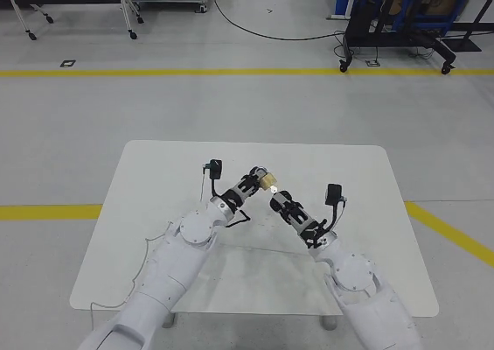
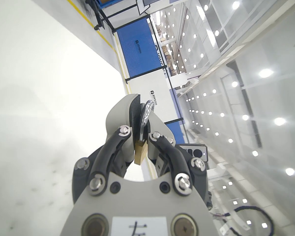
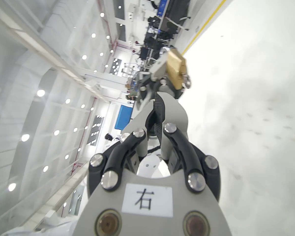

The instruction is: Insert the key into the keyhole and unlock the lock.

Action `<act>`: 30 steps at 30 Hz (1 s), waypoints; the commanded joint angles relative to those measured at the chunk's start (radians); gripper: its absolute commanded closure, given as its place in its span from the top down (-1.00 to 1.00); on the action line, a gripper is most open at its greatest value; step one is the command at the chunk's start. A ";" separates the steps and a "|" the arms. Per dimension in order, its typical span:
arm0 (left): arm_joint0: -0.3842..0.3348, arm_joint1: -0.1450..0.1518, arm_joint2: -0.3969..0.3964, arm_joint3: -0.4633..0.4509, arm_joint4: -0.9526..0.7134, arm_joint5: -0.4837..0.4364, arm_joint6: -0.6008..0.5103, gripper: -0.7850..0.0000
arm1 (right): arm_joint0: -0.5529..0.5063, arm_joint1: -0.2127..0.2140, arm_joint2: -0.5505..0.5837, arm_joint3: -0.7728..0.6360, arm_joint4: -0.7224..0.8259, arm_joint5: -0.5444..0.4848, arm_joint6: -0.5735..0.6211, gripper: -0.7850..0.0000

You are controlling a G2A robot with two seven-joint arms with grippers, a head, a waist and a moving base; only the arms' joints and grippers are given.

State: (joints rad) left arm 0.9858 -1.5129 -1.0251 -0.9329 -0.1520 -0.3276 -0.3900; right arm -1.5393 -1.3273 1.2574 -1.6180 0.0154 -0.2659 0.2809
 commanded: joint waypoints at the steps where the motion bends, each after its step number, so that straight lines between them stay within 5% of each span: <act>1: -0.012 -0.001 -0.012 0.014 -0.078 0.079 -0.047 -1.00 | -0.005 0.002 0.010 0.017 0.023 -0.095 0.016 -1.00; 9: -0.034 -0.010 -0.058 0.042 -0.362 0.303 -0.227 -1.00 | 0.006 0.005 0.009 0.046 0.038 -0.156 0.041 -1.00; 23: -0.051 -0.013 -0.065 0.072 -0.454 0.391 -0.327 -1.00 | 0.063 0.002 -0.027 0.123 -0.023 -0.201 0.033 -1.00; 30: -0.059 -0.014 -0.068 0.084 -0.481 0.422 -0.338 -1.00 | 0.055 0.009 0.005 0.146 0.082 -0.322 0.070 -1.00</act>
State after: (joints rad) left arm 0.9277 -1.5266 -1.0933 -0.8505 -0.6272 0.0877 -0.7235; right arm -1.4850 -1.3201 1.2562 -1.4778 0.0808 -0.5773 0.3409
